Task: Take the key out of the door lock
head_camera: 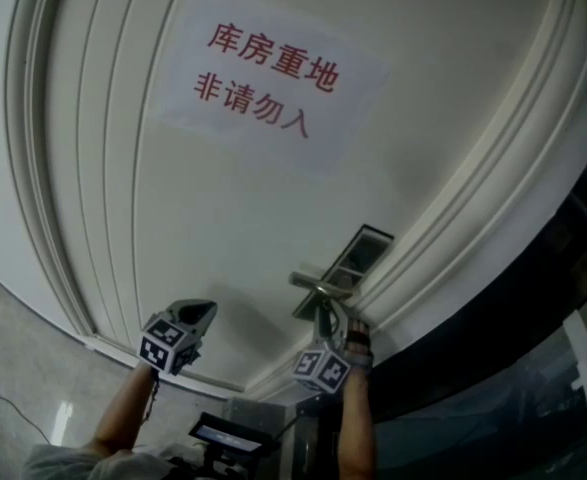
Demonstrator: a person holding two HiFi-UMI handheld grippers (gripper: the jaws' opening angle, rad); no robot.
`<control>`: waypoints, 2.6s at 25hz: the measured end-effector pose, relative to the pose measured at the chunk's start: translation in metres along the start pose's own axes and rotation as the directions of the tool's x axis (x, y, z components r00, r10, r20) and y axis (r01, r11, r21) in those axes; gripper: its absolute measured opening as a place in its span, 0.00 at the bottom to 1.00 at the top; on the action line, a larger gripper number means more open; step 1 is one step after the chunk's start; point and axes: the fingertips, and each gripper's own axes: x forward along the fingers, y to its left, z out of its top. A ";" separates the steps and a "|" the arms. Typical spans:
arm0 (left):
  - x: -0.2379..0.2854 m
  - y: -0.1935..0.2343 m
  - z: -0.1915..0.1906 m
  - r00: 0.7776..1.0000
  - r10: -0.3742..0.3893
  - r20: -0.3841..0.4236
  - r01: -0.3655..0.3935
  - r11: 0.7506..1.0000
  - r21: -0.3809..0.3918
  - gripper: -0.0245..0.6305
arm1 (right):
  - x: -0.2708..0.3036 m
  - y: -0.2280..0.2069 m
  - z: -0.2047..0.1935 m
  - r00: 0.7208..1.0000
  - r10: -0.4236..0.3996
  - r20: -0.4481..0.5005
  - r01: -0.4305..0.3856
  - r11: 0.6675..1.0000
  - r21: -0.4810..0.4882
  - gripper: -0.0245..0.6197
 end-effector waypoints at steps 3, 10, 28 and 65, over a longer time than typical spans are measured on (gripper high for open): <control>-0.001 0.003 0.000 1.000 0.007 -0.004 -0.007 1.000 -0.001 0.05 | 0.001 0.000 0.000 1.000 -0.001 -0.005 0.001 1.000 -0.002 0.21; -0.002 0.004 -0.001 1.000 0.008 -0.005 -0.008 1.000 -0.001 0.05 | -0.001 -0.004 -0.002 0.999 -0.049 -0.018 0.048 0.998 -0.047 0.12; -0.010 0.004 -0.001 1.000 0.017 0.004 -0.017 1.000 -0.005 0.05 | 0.000 -0.003 -0.002 0.996 -0.073 -0.047 0.066 0.990 -0.124 0.07; 0.003 0.000 0.003 1.000 -0.007 0.014 0.007 1.000 0.001 0.05 | -0.009 0.002 0.005 0.999 -0.032 -0.044 0.021 0.975 -0.219 0.07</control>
